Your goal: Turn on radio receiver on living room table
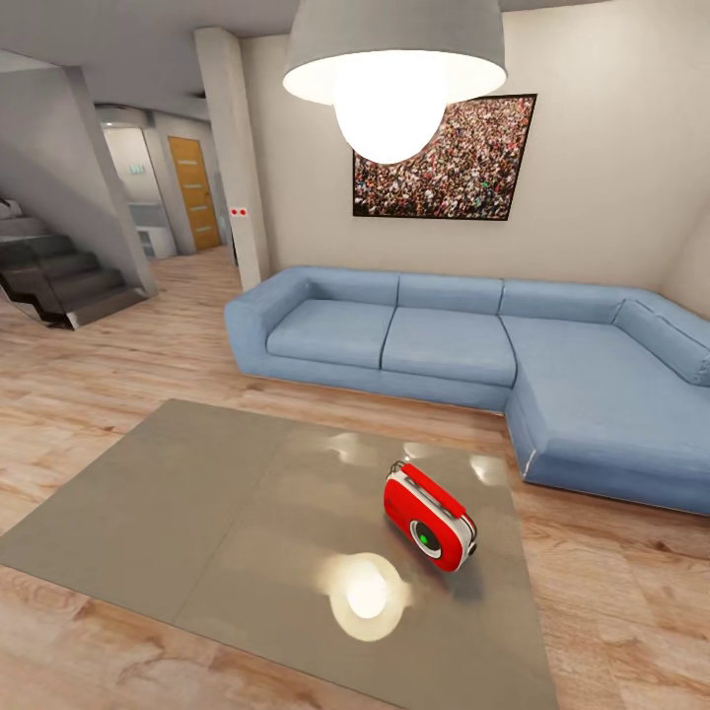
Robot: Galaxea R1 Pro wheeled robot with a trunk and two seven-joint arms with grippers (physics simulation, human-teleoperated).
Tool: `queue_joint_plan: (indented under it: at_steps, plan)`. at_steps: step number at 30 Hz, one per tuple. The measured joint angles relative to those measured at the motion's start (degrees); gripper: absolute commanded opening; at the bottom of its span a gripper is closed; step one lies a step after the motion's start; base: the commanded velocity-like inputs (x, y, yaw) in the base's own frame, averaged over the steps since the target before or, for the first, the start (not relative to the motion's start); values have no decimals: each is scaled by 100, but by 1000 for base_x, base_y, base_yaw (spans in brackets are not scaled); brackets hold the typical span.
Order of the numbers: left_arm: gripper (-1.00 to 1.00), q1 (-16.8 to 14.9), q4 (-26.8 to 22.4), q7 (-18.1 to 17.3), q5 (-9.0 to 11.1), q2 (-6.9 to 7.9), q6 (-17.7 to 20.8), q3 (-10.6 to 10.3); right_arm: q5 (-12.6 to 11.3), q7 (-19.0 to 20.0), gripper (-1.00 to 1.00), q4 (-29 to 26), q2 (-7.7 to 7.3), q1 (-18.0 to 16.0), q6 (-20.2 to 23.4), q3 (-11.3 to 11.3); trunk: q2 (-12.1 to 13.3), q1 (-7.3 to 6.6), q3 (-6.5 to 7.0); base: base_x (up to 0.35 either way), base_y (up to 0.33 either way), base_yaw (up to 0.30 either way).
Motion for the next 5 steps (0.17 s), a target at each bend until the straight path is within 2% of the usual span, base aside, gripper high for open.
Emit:
queue_joint_plan:
  at_steps: [5]
  plan:
    - [-100,1,0,0,0,0,0,-1,0,0,100,0,0,0,0,0,0,0,0,0,0,0]
